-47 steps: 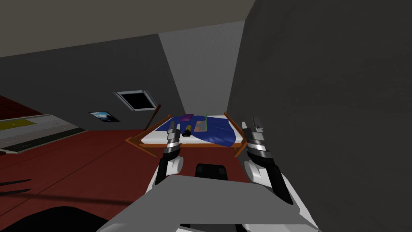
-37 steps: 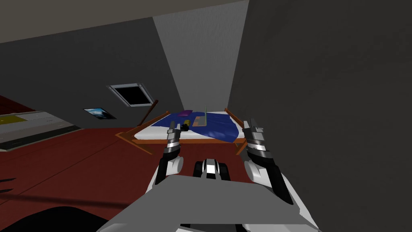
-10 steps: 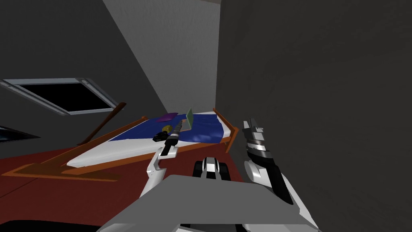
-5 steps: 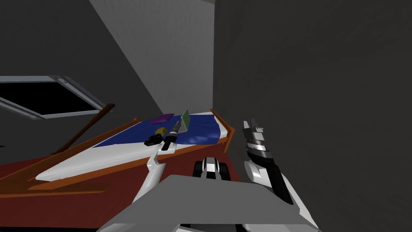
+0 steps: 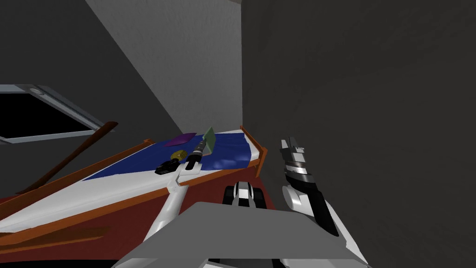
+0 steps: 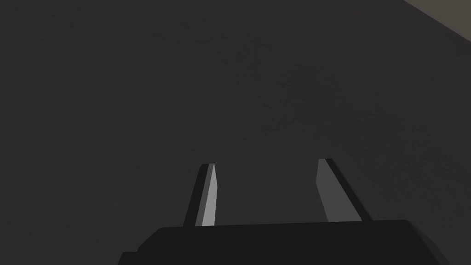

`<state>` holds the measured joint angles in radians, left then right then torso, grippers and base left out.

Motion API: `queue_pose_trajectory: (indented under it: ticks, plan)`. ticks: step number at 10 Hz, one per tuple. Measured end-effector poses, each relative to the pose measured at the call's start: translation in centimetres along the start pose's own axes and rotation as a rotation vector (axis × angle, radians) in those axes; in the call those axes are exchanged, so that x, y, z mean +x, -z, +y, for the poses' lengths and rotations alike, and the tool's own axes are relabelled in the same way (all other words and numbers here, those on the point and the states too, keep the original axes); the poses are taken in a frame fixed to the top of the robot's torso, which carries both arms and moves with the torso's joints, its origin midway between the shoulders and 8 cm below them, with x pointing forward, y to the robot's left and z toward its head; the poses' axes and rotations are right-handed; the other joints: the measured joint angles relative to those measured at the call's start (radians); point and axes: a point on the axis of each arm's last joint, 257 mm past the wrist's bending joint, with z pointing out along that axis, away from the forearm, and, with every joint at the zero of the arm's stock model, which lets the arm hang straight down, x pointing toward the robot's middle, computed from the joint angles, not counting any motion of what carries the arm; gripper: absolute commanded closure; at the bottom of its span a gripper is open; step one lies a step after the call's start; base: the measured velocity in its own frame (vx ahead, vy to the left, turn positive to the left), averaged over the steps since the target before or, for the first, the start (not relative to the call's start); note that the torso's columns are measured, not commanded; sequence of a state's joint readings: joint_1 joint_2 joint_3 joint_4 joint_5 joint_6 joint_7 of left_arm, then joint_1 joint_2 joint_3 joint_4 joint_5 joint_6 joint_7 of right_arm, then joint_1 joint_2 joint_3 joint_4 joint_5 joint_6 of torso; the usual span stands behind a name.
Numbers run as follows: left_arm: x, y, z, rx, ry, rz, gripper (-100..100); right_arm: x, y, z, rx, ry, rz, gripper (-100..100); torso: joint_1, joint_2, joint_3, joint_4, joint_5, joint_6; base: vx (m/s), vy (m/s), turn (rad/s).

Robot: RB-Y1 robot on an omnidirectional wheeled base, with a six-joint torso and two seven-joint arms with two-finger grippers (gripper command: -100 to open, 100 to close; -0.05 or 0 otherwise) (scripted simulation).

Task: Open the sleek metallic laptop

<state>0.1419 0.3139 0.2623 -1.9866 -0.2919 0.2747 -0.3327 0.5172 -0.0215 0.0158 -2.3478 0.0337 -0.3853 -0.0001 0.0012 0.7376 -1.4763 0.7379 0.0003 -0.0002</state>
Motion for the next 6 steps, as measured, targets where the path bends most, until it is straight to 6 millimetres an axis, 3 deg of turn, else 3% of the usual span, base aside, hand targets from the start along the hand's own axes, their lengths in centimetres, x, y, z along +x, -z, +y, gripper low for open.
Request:
queue_pose_trajectory:
  ticks: [4, 6]
  plan:
    - [-1.5, -1.4, 1.9, -0.068, -0.065, -0.015, -100, 0.0, 0.0, 0.0, 0.0, 0.0, 0.0, 0, -0.001, 0.001, 0.001, 0.0, 0.0, 0.0, 0.028, -0.034, -0.047]
    - [-1.8, -1.5, 1.9, -0.073, -0.067, -0.018, -100, 0.0, 0.0, 0.0, 0.0, 0.0, 0.0, 0, 0.002, -0.001, -0.001, 0.0, 0.001, 0.0, 0.053, 0.033, -0.029]
